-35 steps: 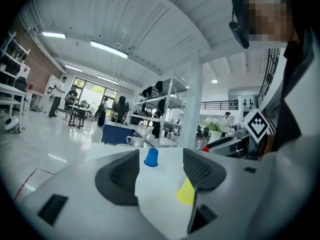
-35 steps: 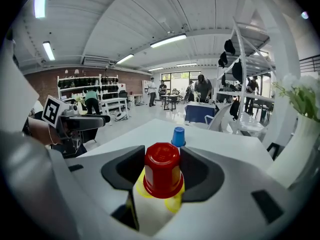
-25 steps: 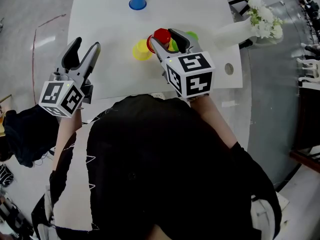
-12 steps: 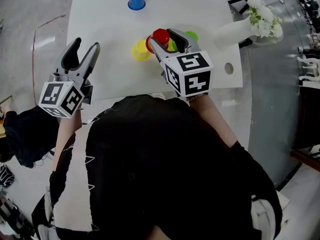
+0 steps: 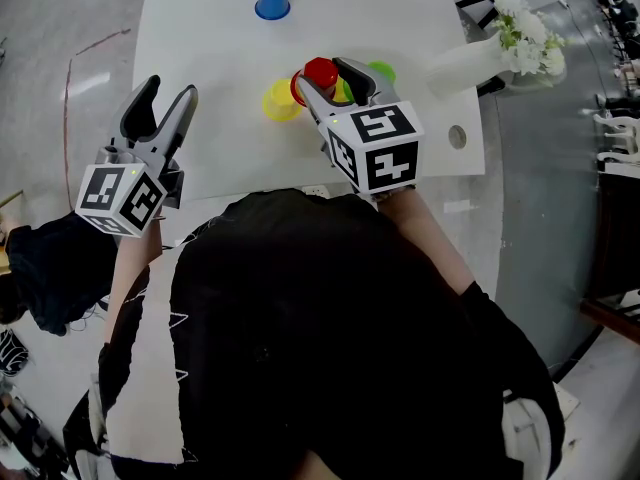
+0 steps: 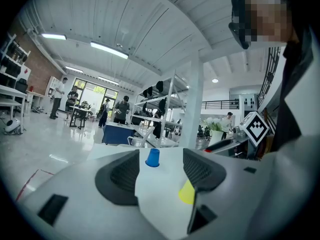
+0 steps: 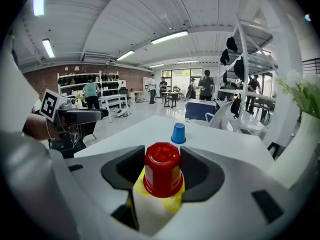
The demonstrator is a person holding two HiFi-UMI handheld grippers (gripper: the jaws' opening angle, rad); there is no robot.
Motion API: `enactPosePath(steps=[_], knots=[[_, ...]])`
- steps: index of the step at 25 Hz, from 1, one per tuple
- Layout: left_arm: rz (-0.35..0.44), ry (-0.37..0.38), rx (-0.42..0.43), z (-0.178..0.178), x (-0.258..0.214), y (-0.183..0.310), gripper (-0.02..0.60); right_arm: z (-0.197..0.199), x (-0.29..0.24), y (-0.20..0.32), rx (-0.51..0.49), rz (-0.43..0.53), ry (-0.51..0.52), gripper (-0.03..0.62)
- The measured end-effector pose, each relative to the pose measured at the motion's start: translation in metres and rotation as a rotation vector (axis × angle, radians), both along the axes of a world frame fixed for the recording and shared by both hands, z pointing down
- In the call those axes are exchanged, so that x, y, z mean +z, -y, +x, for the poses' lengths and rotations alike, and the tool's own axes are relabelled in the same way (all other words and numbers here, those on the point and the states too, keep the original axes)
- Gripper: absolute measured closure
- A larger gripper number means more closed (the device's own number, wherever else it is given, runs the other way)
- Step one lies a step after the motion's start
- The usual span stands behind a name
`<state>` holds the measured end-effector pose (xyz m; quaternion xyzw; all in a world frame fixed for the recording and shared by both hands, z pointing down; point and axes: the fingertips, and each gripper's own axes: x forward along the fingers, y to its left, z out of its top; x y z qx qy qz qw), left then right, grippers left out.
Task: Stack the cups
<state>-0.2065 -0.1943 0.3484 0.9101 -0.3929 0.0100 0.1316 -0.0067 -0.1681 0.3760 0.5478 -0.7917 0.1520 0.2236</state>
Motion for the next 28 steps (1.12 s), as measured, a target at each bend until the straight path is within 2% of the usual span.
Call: enactPosePath(steps=[28], knots=[[0.001, -0.001, -0.003, -0.0009, -0.0004, -0.0029, 0.296, -0.0018, -0.0009, -0.0014, -0.007, 0.008, -0.008, 0.367]])
